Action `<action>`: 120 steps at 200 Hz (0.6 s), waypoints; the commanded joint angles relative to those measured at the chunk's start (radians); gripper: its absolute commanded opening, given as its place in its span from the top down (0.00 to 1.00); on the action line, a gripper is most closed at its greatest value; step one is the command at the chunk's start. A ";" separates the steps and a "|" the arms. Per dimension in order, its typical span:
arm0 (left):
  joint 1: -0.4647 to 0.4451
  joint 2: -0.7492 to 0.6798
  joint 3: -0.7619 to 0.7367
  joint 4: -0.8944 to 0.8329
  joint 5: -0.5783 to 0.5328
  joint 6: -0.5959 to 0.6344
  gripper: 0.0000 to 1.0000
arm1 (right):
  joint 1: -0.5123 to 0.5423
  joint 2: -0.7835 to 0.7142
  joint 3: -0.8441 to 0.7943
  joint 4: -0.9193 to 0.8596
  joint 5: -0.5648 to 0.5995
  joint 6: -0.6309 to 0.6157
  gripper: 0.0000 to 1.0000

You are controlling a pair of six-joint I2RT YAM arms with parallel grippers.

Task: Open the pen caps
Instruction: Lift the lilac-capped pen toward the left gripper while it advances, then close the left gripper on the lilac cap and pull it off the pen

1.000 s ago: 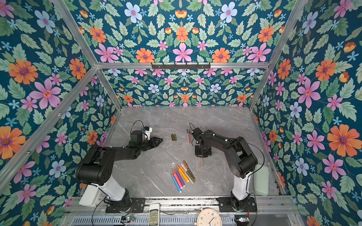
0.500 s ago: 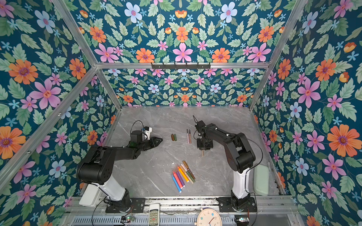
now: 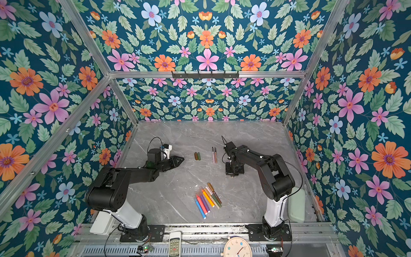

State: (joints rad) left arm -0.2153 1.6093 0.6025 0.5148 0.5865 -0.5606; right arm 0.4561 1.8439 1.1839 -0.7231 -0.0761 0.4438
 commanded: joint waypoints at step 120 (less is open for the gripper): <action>-0.433 0.102 0.169 0.215 -0.015 -0.409 0.54 | 0.101 -0.305 -0.051 0.108 -0.376 0.028 1.00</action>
State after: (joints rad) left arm -0.6376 1.6974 0.7452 0.6628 0.5335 -0.8917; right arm 0.5510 1.5463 1.1267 -0.6376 -0.4061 0.4438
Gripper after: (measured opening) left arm 0.456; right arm 0.093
